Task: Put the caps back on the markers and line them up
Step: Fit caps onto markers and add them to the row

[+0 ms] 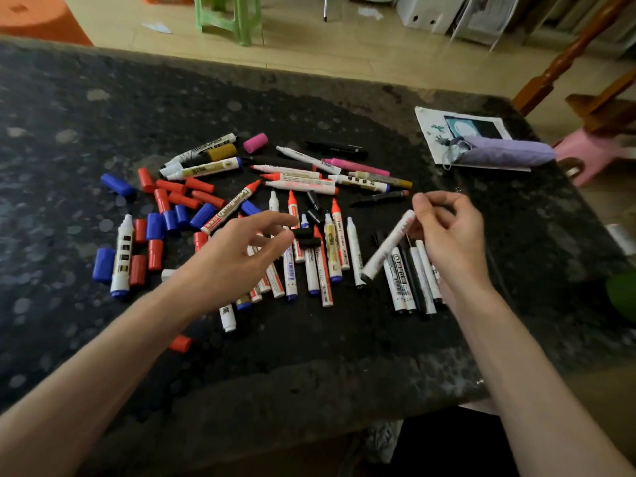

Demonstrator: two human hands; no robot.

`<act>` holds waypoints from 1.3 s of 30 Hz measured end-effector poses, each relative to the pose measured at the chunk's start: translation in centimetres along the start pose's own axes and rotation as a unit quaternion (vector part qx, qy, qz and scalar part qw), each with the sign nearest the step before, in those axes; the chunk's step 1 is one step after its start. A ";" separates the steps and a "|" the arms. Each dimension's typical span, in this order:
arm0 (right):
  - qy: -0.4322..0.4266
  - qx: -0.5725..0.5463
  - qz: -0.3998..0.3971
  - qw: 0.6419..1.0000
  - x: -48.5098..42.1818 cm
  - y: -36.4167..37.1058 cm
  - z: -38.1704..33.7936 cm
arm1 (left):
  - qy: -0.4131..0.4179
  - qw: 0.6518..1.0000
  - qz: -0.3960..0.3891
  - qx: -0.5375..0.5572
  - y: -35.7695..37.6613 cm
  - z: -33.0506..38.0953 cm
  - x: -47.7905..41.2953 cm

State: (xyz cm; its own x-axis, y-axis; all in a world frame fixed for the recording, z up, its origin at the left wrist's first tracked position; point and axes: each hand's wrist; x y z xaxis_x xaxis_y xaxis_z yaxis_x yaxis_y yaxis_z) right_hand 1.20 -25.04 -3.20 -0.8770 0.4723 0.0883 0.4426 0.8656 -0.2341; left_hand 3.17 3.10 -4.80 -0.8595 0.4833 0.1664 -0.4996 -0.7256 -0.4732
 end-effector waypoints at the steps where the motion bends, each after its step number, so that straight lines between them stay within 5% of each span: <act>1: -0.012 0.066 -0.006 0.998 -0.5 -0.7 0.5 | -0.001 1.000 -0.002 0.000 0.1 0.0 0.0; 5: -0.049 0.274 -0.082 0.957 -1.5 -1.1 2.4 | -0.002 1.000 -0.001 -0.003 0.4 0.2 -0.2; 14: -0.153 0.447 -0.107 0.875 -0.7 1.2 4.0 | -0.003 1.000 0.017 -0.009 0.1 0.1 -0.2; 21: -0.186 0.450 -0.095 0.869 -0.1 2.6 3.8 | -0.010 0.999 0.037 0.000 -0.2 0.3 -0.3; 32: -0.099 0.576 -0.080 0.807 0.5 4.0 2.6 | -0.009 0.999 0.050 -0.002 -0.5 0.8 0.3; 35: -0.069 0.565 -0.079 0.819 0.6 4.2 2.7 | -0.016 0.998 0.055 -0.001 -0.5 0.9 0.3; 39: -0.017 0.387 -0.091 0.917 0.6 4.0 1.1 | -0.012 0.999 0.050 -0.006 -0.2 0.9 0.4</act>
State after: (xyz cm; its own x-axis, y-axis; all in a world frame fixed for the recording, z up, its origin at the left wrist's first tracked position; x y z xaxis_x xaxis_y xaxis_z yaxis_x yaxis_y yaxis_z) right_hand 2.23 -21.44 -5.20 -0.9344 0.3146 0.1669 0.0345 0.5463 -0.8369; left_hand 2.83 3.03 -3.87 -0.9075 0.3964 0.1392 -0.4100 -0.7634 -0.4991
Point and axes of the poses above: each hand's wrist, its own x-axis away from the middle knuckle, its own y-axis out of the palm, z = x × y, and after that the axes turned 5 degrees about -z, right-handed
